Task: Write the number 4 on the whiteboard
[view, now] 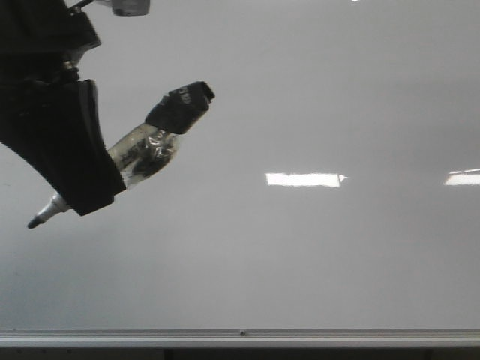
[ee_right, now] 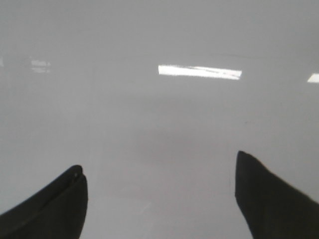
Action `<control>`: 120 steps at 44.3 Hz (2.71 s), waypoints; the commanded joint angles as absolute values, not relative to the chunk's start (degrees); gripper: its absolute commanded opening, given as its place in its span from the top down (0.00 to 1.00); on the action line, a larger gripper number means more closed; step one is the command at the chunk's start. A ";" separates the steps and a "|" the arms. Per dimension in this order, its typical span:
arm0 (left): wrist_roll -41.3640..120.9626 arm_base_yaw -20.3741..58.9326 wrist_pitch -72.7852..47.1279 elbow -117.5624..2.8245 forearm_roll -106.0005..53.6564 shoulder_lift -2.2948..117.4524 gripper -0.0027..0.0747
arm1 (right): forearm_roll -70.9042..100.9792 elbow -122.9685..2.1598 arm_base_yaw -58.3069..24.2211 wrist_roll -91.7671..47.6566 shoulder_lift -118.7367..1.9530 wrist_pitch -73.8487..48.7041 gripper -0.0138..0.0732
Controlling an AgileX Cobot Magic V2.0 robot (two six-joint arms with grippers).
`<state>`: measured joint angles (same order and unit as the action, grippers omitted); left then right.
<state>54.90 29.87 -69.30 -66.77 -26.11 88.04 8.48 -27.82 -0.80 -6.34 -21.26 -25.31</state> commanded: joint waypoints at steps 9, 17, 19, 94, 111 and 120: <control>58.82 35.46 -72.54 -69.44 -28.72 85.62 0.99 | 18.50 -37.00 -8.86 -19.00 -33.78 -31.80 0.13; 60.96 36.74 -72.54 -69.44 -28.72 85.62 0.99 | 34.30 -45.02 -18.70 -38.02 -44.91 -43.60 0.13; 61.08 36.74 -72.54 -69.44 -28.72 85.62 0.99 | 38.17 -46.88 -20.68 -42.56 -47.37 -46.57 0.13; 56.13 36.74 -63.91 -69.44 -31.95 85.62 0.06 | 50.71 -54.94 -24.44 -58.53 -72.35 -53.07 0.91; 56.13 36.74 -64.57 -69.44 -32.16 85.62 0.67 | 50.69 -43.63 -6.17 -58.35 -56.47 -46.19 0.91; 56.13 36.74 -64.35 -69.44 -32.16 85.62 0.99 | 50.69 -43.63 -4.29 -58.35 -54.60 -42.17 0.91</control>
